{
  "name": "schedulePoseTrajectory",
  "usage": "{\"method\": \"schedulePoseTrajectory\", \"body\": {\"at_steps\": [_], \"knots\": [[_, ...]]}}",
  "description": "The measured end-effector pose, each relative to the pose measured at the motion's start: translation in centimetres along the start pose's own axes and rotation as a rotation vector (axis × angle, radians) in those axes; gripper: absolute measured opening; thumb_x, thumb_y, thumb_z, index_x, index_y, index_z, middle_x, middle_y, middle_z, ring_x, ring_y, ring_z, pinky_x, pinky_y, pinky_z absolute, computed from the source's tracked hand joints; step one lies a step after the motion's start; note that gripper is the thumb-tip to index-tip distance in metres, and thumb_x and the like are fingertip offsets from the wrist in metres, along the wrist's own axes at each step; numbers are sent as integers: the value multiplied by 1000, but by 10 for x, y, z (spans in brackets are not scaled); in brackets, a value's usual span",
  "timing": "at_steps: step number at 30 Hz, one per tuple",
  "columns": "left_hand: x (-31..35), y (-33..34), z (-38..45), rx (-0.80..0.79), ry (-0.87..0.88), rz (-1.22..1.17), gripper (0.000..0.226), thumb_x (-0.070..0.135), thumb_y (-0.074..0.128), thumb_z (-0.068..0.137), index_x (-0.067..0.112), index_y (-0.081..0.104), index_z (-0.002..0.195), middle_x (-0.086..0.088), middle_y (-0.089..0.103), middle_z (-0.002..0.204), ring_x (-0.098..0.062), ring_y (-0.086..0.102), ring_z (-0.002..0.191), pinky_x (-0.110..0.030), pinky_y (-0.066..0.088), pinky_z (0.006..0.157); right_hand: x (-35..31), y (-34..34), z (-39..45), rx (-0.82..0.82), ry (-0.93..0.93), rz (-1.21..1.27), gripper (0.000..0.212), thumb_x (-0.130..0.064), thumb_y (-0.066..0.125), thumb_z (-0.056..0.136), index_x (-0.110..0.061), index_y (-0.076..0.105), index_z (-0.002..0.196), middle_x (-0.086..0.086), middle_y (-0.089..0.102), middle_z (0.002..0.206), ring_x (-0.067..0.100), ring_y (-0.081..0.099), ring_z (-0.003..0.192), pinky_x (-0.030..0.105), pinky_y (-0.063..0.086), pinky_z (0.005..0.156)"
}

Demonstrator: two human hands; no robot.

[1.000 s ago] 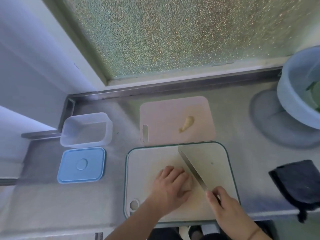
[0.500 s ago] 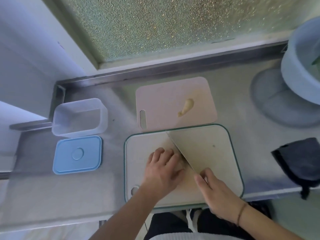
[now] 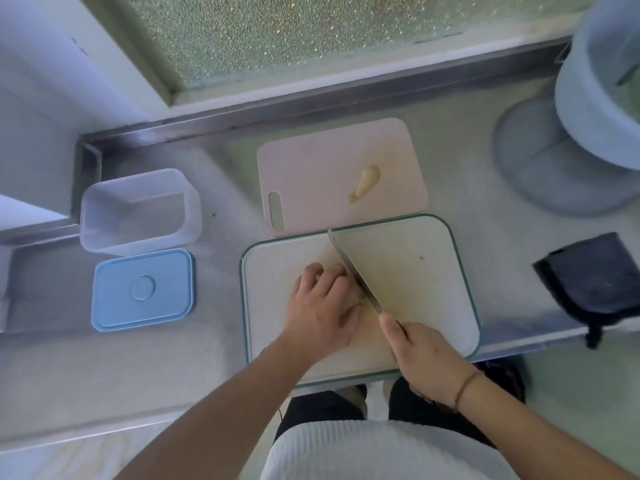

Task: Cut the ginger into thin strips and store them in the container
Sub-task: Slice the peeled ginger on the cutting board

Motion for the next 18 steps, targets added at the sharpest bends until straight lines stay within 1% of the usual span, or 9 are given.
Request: {"method": "schedulePoseTrajectory", "body": {"at_steps": [2,4,6,8,10,11,13,16,18], "knots": [[0,3,0,0,2,-28,29,29,68,86,13,63,109,-5,65,112,-39,61,96,-46,47,89,-1,-1,3,52,-33,20,60,-56,23,95,-13,43,59,3,48,57,14,46,57,22,34,54],[3,2,0,28,4,-22,27,28,68,86,19,64,111,-2,67,111,-35,60,94,-45,48,84,-1,0,5,92,-70,46,65,-60,21,90,-7,46,61,8,52,60,17,49,59,22,35,55],[8,-1,0,60,-5,18,26,29,70,84,23,66,109,1,67,110,-32,57,93,-43,48,78,0,2,6,108,-92,64,70,-65,18,83,-5,49,64,10,55,62,19,51,61,25,38,58],[9,-4,0,80,-2,46,25,30,70,84,24,66,108,2,67,109,-31,56,92,-42,48,76,1,3,3,124,-90,80,68,-67,17,81,-9,47,62,8,54,60,18,50,59,27,40,59],[7,-4,0,101,4,42,23,31,70,86,23,67,107,2,69,108,-31,58,91,-42,49,75,3,2,-4,136,-91,93,64,-70,19,79,-14,41,58,2,46,54,12,42,53,24,36,55],[5,-3,-1,111,3,32,21,31,69,87,22,70,106,2,69,108,-31,60,90,-43,49,75,4,1,-10,144,-105,104,62,-71,20,79,-15,38,57,0,42,51,12,39,51,25,35,55],[3,-1,-2,129,-7,4,19,31,67,89,21,72,104,2,71,108,-32,63,90,-45,49,75,9,1,-22,153,-113,116,63,-72,20,80,-16,38,57,-3,42,50,12,39,51,26,36,55],[2,3,-3,138,-15,-25,20,31,69,88,24,67,106,2,71,107,-33,65,89,-45,48,77,13,4,-33,130,-85,116,84,-85,11,77,-14,53,65,1,53,58,13,48,56,25,42,60],[1,4,-2,135,-30,-35,21,30,69,87,26,64,107,4,72,107,-32,66,89,-44,47,77,14,5,-33,145,-56,133,86,-93,9,66,-17,49,61,-5,55,59,10,49,55,23,41,58]]}}
Point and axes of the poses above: each hand's wrist, its own z-axis towards the middle knuckle, its own y-axis out of the palm, x = y × z, the point moved 3 cm from there along z, towards the middle knuckle
